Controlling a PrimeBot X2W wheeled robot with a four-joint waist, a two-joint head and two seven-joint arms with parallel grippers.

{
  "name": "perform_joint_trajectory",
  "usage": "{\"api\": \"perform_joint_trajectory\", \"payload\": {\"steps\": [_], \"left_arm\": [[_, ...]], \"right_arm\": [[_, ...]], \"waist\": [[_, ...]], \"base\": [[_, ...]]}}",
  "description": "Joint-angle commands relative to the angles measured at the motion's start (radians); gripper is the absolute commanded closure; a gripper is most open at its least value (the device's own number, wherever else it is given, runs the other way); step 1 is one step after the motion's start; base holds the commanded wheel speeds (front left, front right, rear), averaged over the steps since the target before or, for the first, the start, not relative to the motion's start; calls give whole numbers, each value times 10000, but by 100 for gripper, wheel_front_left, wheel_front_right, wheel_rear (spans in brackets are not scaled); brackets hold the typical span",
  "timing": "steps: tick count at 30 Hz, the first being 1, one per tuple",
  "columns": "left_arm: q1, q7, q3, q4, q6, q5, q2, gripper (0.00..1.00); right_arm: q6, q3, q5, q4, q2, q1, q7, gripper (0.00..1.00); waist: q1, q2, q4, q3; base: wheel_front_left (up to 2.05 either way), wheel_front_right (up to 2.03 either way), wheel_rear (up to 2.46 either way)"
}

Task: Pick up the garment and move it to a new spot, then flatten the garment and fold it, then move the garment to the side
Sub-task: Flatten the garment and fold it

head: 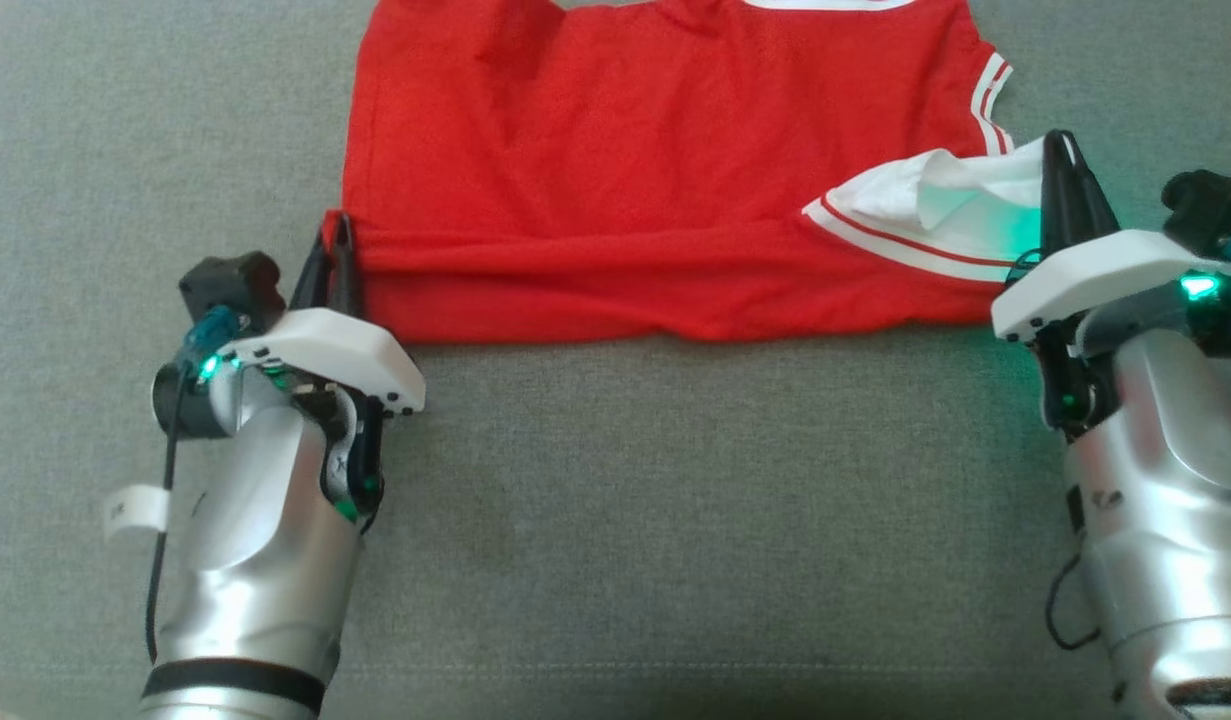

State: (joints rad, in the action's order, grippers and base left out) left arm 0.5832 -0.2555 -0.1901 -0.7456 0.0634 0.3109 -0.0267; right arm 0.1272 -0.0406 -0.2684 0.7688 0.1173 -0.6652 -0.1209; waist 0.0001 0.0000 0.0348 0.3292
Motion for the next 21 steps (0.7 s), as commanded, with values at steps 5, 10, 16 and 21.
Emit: {"api": "perform_joint_trajectory", "payload": {"steps": [5, 10, 16, 21], "left_arm": [[-71, -62, 280, 442, 103, 217, -235, 0], [-764, -63, 191, 825, 140, 541, -235, 0], [-1512, -63, -241, 1200, 265, 1142, -235, 0], [-1620, -63, -740, 732, 368, 1331, -235, 0]], "right_arm": [[35, -203, 140, 266, -118, -414, -916, 0], [35, -350, 68, 403, -129, 0, -1291, 0], [35, -344, -106, 64, -253, 906, -1396, 0], [35, -173, -119, 31, -386, 1377, -1404, 0]], "waist": [[-1, 0, 4, -6], [-1, 0, 12, -212], [-1, 0, -37, -396], [-1, 0, -69, -293]], "base": [[0, 0, 0], [0, 0, 0], [0, 0, 0], [0, 0, 0]]}}
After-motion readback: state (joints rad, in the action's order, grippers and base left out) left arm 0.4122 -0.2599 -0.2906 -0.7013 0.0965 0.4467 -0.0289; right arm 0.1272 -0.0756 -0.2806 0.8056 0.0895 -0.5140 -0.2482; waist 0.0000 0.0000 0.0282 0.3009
